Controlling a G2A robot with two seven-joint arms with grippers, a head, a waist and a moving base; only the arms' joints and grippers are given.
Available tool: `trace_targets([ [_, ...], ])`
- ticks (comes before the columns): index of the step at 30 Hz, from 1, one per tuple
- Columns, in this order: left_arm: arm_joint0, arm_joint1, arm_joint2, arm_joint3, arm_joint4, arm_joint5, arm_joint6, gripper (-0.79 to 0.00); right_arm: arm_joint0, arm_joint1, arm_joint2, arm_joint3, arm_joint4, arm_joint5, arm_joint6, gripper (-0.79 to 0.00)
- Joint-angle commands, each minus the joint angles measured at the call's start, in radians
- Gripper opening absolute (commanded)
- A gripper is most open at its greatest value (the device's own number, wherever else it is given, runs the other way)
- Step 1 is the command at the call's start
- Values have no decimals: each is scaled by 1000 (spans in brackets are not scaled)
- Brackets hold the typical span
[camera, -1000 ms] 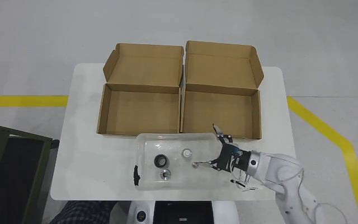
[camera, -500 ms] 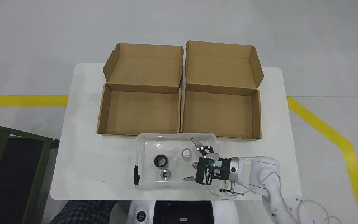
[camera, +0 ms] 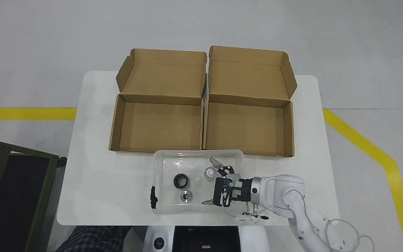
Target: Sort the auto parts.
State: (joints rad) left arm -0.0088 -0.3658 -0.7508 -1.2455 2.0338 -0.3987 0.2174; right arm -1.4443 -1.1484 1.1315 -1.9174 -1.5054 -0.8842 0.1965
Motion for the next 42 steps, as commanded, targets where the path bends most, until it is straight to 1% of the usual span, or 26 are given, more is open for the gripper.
trace_targets([
  [1,0,0,0,0,0,0,0,0,5,0,-1,7,8,5,2,0],
  [4,0,0,0,0,0,0,0,0,12,2,-6,18,17,7,13,0],
  [5,0,0,0,0,0,0,0,0,15,2,-8,21,20,8,15,-12],
  [7,0,0,0,0,0,0,0,0,19,2,-13,29,25,14,21,-3],
  [10,0,0,0,0,0,0,0,0,25,3,-17,43,37,20,27,-12],
  [12,0,0,0,0,0,0,0,0,31,4,-22,53,41,23,29,0],
  [15,0,0,0,0,0,0,0,0,39,4,-27,65,48,29,32,-25],
  [20,0,0,0,0,0,0,0,0,49,5,-31,78,62,42,38,-148],
  [22,0,0,0,0,0,0,0,0,53,6,-33,82,65,45,39,-243],
  [23,0,0,0,0,0,0,0,0,55,6,-34,83,67,46,39,-305],
  [25,0,0,0,0,0,0,0,0,58,7,-35,87,71,50,41,-382],
  [26,0,0,0,0,0,0,0,0,59,8,-36,89,73,52,42,-397],
  [31,0,0,0,0,0,0,0,0,64,10,-35,95,82,59,43,-425],
  [34,0,0,0,0,0,0,0,0,66,12,-34,97,85,61,44,-468],
  [36,0,0,0,0,0,0,0,0,67,13,-34,98,88,64,43,-545],
  [38,0,0,0,0,0,0,0,0,68,14,-33,92,91,61,40,-656],
  [39,0,0,0,0,0,0,0,0,68,15,-31,87,92,61,38,-727],
  [41,0,0,0,0,0,0,0,0,66,17,-29,77,92,59,35,-785],
  [42,0,0,0,0,0,0,0,0,65,18,-28,70,92,55,33,-785],
])
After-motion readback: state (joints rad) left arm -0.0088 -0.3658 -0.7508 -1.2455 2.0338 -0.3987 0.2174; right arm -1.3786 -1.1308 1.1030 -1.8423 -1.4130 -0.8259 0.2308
